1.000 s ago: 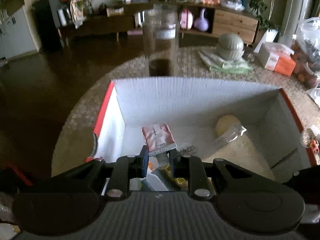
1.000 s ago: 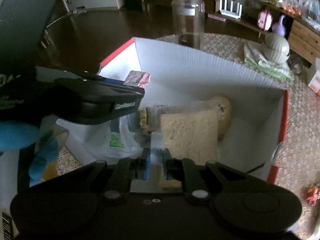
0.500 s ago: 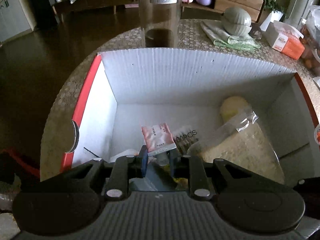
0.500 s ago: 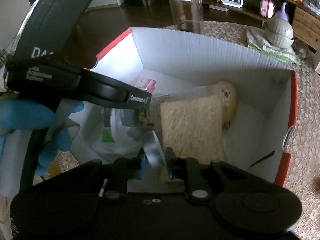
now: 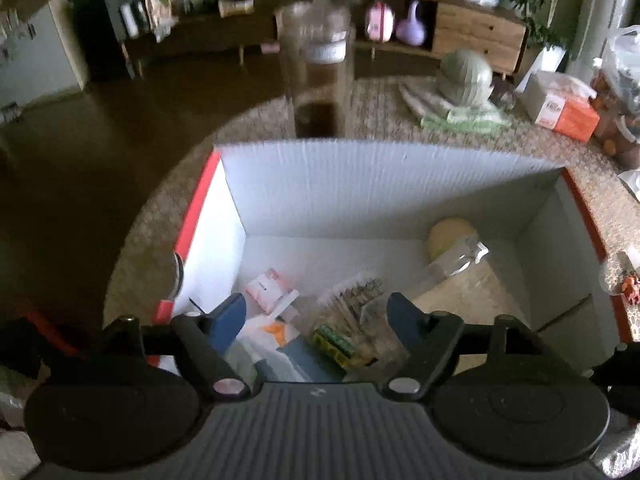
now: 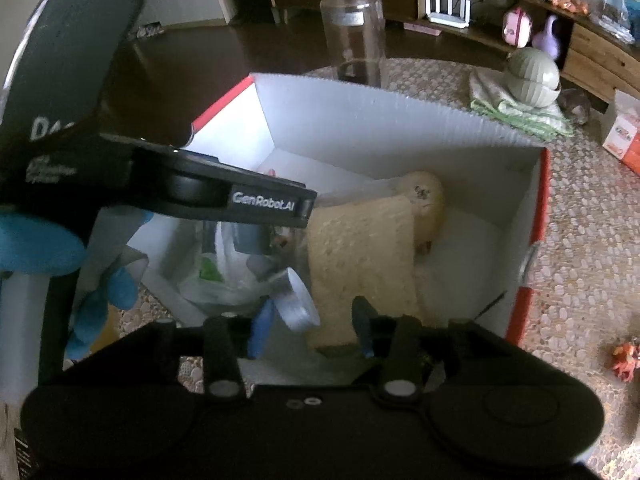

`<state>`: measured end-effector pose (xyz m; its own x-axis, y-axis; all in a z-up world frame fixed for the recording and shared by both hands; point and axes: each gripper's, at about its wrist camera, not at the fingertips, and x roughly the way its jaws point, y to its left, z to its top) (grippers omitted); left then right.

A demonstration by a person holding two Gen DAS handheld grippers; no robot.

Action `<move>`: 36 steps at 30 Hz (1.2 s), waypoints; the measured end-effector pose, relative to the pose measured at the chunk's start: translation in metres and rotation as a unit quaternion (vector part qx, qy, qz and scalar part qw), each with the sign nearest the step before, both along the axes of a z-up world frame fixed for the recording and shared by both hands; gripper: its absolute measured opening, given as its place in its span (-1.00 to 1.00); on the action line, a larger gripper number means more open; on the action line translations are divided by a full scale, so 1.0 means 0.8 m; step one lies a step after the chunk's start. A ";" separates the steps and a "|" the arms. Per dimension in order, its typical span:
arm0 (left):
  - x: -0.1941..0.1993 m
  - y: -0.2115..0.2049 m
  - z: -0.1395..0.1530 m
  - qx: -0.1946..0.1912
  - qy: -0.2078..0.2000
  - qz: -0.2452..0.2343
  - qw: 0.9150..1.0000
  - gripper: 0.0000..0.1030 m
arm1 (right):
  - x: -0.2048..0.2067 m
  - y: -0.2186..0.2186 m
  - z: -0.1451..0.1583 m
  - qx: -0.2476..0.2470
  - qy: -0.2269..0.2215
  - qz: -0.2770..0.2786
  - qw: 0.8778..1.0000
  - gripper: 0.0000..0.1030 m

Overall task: Organize objects
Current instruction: 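Withdraw both tools from the shoebox toward the orange toy and marker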

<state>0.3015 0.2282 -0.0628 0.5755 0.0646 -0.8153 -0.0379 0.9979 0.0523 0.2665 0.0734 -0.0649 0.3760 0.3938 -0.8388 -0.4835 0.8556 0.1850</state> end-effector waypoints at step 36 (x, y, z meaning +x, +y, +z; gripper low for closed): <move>-0.153 -0.139 0.078 -0.053 -0.052 -0.055 0.996 0.67 | -0.119 -0.179 0.072 0.027 -0.082 -0.045 0.995 0.64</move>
